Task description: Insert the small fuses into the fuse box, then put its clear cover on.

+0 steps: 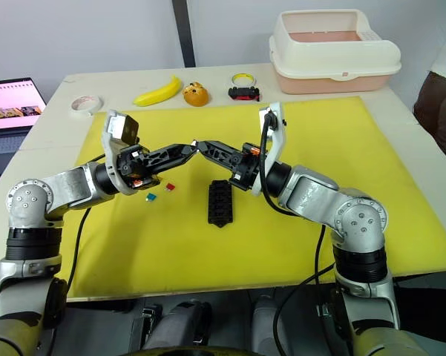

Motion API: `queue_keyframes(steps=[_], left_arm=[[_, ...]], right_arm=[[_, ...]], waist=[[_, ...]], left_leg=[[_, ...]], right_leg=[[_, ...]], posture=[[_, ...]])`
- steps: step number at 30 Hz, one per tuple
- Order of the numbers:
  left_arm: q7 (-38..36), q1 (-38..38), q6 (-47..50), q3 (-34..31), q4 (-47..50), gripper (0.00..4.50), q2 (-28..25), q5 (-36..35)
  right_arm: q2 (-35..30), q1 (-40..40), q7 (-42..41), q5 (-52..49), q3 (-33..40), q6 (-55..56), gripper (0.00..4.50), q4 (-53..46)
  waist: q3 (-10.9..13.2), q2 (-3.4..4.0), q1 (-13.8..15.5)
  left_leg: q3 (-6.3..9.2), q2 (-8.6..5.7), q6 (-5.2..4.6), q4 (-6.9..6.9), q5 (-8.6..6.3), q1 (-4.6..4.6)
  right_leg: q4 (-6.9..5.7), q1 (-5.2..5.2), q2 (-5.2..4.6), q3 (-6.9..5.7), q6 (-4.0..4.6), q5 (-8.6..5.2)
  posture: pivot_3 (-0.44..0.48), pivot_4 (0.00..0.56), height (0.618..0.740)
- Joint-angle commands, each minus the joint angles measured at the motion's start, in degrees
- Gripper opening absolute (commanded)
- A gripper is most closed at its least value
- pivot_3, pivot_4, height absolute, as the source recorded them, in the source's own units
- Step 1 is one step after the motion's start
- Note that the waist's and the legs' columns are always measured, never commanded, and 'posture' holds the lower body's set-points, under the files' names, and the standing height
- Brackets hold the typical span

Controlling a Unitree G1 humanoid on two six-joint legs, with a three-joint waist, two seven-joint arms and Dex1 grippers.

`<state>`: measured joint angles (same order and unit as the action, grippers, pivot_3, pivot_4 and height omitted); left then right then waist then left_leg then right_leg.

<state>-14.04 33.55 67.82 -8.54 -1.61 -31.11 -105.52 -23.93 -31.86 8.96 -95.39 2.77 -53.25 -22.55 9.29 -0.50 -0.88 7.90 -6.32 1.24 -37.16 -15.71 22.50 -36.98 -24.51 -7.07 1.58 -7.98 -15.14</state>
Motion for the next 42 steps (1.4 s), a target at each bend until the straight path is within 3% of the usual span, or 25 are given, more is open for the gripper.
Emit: queue_keyframes(steps=[1, 4, 6, 11, 14, 18, 20, 22, 29, 42], left_arm=[[-0.59, 0.74, -0.85, -0.54, 1.46, 0.00, 0.23, -0.80], [-0.73, 0.65, -0.51, -0.43, 1.09, 0.00, 0.12, -0.79], [-2.24, 0.56, 0.19, -0.72, 0.85, 0.66, -0.77, 0.17], [-14.61, 1.05, 2.83, -1.05, 2.11, 3.00, -7.80, 11.13], [-29.59, 0.31, -2.27, 3.53, 7.35, 4.47, -15.08, 26.14], [-48.07, -1.37, -17.86, 12.16, 12.19, 4.47, -22.05, 46.65], [-55.72, -3.70, -30.79, 16.41, 13.67, 4.47, -23.26, 57.91], [-58.88, -5.33, -40.19, 18.23, 13.46, 4.47, -21.83, 65.09], [-60.93, -8.31, -55.75, 21.09, 12.10, 4.47, -15.75, 78.18], [-59.05, -7.82, -58.40, 21.62, 9.47, 4.47, -8.78, 85.59]], right_arm=[[-0.63, -0.43, -0.21, -2.91, -0.03, 0.75, 0.08, -1.83], [-0.76, -0.45, 0.23, -4.54, 0.12, 1.41, 0.08, -1.95], [-1.25, -0.47, 0.36, -5.81, 0.39, 1.79, 0.00, -2.12], [-4.34, -0.61, -0.79, -7.18, 1.24, 1.82, 0.00, -2.42], [-9.34, -1.70, -5.70, -3.53, 0.90, -1.10, 0.00, -2.70], [-16.29, -3.47, -16.70, 8.22, -2.54, -4.09, 0.00, -4.34], [-23.46, -3.51, -29.59, 25.39, -11.02, -0.21, 0.00, -8.85], [-28.29, -2.18, -40.73, 39.34, -18.01, 7.10, 0.00, -11.23], [-26.83, 1.24, -54.20, 61.96, -25.62, 23.33, 0.00, -5.94], [-21.63, 2.61, -61.89, 72.48, -23.87, 27.69, 0.00, 0.77]], waist=[[0.00, 0.00, 0.03], [0.00, 0.00, 0.03], [0.00, 0.00, 0.04], [0.00, 0.00, -0.13], [0.02, 0.00, -0.10], [0.03, 0.03, 0.09], [0.04, 0.05, 0.14], [0.06, 0.03, 0.24], [0.09, -0.03, 0.19], [0.10, -0.05, 0.27]], left_leg=[[0.00, 0.00, 0.00, 0.00, 0.00, 0.00], [0.00, 0.00, 0.00, 0.00, 0.00, 0.00], [0.00, 0.00, -0.01, 0.00, 0.00, 0.00], [-0.04, 0.06, -0.01, 0.02, -0.01, 0.00], [-0.08, 0.07, -0.02, 0.03, -0.01, 0.01], [-0.15, 0.11, -0.04, 0.07, -0.02, 0.00], [-0.18, 0.15, -0.08, 0.11, -0.04, 0.00], [-0.20, 0.16, -0.08, 0.13, -0.05, 0.00], [-0.24, 0.22, -0.16, 0.03, -0.10, 0.15], [-0.17, 0.21, -0.15, 0.01, -0.09, 0.17]], right_leg=[[0.00, 0.00, 0.00, 0.00, 0.00, 0.00], [0.00, 0.00, 0.00, 0.00, 0.00, 0.00], [0.00, 0.00, 0.00, 0.00, 0.00, 0.00], [0.01, -0.01, 0.08, 0.00, 0.01, -0.01], [0.06, 0.00, 0.11, 0.00, 0.02, -0.01], [0.22, 0.05, 0.12, 0.01, 0.03, -0.01], [0.34, 0.07, 0.15, 0.01, 0.07, 0.02], [0.50, 0.11, 0.17, -0.04, 0.07, 0.04], [0.74, 0.14, 0.12, -0.09, 0.05, 0.17], [0.73, 0.14, 0.13, -0.13, 0.07, 0.20]], posture=[[0.000, 0.150, 0.740], [0.000, 0.150, 0.740], [0.000, 0.150, 0.740], [0.000, 0.150, 0.740], [0.000, 0.150, 0.740], [0.000, 0.150, 0.740], [0.000, 0.150, 0.740], [0.000, 0.150, 0.740], [0.000, 0.150, 0.740], [0.000, 0.150, 0.740]])
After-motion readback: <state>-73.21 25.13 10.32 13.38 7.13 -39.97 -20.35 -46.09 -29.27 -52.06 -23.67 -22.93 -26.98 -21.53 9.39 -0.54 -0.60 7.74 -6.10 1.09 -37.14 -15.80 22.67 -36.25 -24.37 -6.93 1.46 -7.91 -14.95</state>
